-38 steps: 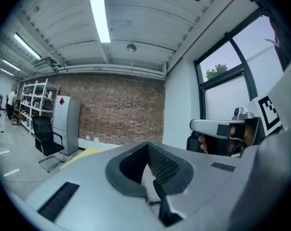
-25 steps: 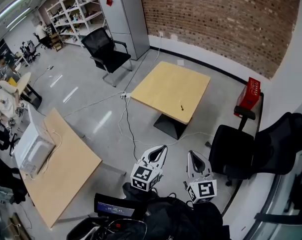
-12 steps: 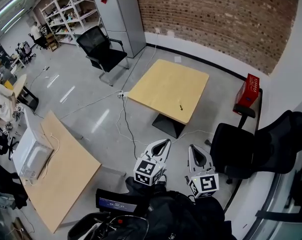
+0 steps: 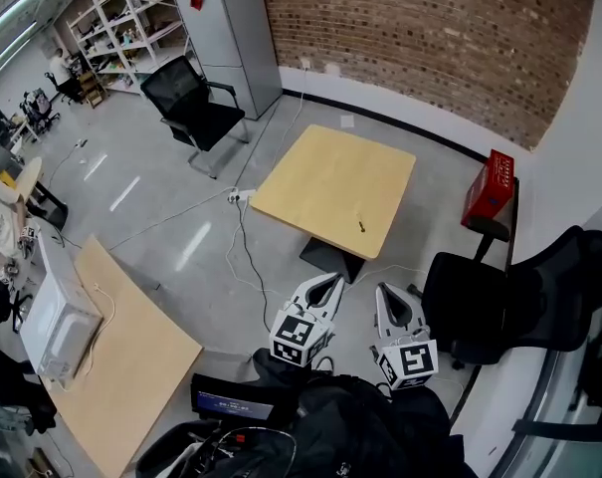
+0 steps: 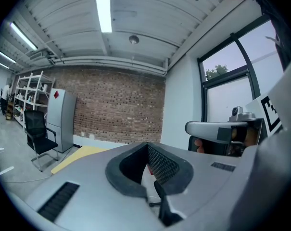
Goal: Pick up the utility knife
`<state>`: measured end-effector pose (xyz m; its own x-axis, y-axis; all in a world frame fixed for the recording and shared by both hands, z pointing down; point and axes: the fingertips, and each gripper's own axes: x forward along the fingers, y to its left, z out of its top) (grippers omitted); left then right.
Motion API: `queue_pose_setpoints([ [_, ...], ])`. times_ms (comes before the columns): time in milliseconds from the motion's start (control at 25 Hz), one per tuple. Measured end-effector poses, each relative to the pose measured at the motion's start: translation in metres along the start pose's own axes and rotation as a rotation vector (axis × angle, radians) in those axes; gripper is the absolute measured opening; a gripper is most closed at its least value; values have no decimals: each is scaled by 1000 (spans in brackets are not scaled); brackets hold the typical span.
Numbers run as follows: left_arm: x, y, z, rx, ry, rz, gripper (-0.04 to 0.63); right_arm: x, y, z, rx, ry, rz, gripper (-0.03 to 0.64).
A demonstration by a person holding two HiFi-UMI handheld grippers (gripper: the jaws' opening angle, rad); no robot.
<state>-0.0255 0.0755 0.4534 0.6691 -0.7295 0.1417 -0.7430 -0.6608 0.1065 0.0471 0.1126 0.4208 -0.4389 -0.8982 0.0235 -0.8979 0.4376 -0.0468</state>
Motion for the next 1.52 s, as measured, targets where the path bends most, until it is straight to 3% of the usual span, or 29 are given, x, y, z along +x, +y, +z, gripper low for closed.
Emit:
queue_pose_setpoints([
  [800, 19, 63, -13, -25, 51, -56, 0, 67, 0, -14, 37, 19, -46, 5],
  [1080, 23, 63, -16, -42, 65, -77, 0, 73, 2, -20, 35, 43, -43, 5],
  [1520, 67, 81, -14, -27, 69, -29, 0, 105, -34, -25, 35, 49, -1, 5],
])
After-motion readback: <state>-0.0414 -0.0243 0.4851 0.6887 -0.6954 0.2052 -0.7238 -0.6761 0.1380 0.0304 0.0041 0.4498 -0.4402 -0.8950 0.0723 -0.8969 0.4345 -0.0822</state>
